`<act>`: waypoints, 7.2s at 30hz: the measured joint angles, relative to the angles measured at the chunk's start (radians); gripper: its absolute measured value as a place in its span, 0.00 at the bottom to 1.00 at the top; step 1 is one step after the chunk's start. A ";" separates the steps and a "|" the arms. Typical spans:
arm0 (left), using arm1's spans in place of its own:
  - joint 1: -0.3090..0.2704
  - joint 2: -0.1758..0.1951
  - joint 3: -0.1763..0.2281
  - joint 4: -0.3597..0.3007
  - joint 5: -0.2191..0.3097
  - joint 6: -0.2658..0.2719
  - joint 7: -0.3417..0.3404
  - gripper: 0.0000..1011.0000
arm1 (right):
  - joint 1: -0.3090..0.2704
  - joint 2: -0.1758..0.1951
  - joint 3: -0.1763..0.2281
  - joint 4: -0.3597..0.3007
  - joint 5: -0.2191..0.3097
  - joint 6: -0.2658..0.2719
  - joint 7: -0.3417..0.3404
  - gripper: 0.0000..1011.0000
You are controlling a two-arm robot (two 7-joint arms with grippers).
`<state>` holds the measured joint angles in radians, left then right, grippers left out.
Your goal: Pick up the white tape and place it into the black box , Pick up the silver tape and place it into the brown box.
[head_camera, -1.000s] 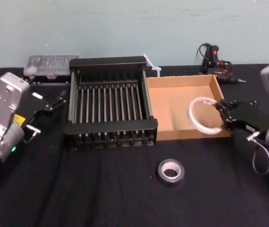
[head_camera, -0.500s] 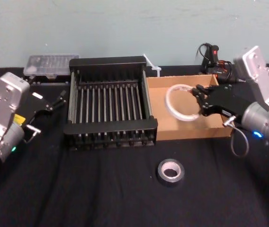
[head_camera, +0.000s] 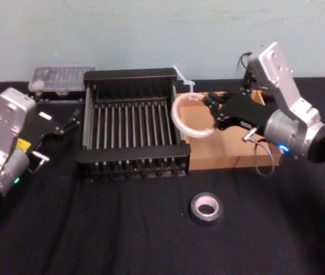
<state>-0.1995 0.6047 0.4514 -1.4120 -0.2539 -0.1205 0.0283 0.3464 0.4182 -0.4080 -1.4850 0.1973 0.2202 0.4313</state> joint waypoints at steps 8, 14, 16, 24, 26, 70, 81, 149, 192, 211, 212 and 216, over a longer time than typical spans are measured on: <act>0.000 0.000 0.000 0.000 0.000 0.000 0.000 0.99 | 0.056 -0.042 -0.043 0.057 -0.021 -0.005 0.010 0.08; 0.000 0.000 0.000 0.000 0.000 0.000 0.000 0.99 | 0.093 -0.074 -0.067 0.107 -0.035 -0.018 0.015 0.08; 0.000 0.000 0.000 0.000 0.000 0.000 0.000 0.99 | 0.102 -0.082 -0.072 0.121 -0.038 -0.022 0.017 0.08; 0.000 0.000 0.000 0.000 0.000 0.000 0.000 0.99 | 0.146 -0.119 -0.096 0.181 -0.052 -0.039 0.026 0.08; 0.000 0.000 0.000 0.000 0.000 0.000 0.000 0.99 | 0.156 -0.128 -0.102 0.193 -0.057 -0.043 0.027 0.08; 0.000 0.000 0.000 0.000 0.000 0.000 0.000 0.99 | 0.170 -0.144 -0.108 0.209 -0.062 -0.046 0.025 0.70; 0.000 0.000 0.000 0.000 0.000 0.000 0.000 0.99 | 0.170 -0.144 -0.108 0.209 -0.062 -0.046 0.025 0.99; 0.000 0.000 0.000 0.000 0.000 0.000 0.000 0.99 | -0.226 0.261 -0.050 -0.235 0.177 0.176 0.101 0.99; 0.000 0.000 0.000 0.000 0.000 0.000 0.000 0.99 | -0.156 0.224 -0.126 -0.149 0.156 0.210 0.083 0.99; 0.000 0.000 0.000 0.000 0.000 0.000 0.000 0.99 | -0.139 0.207 -0.138 -0.119 0.134 0.223 0.086 0.99; 0.000 0.000 0.000 0.000 0.000 0.000 0.000 0.99 | -0.139 0.207 -0.138 -0.119 0.134 0.224 0.086 0.99; 0.000 0.000 0.000 0.000 0.000 0.000 0.000 0.99 | -0.139 0.207 -0.138 -0.119 0.134 0.224 0.086 0.99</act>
<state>-0.1995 0.6047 0.4513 -1.4120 -0.2539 -0.1205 0.0283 0.2074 0.6251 -0.5460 -1.6043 0.3315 0.4438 0.5172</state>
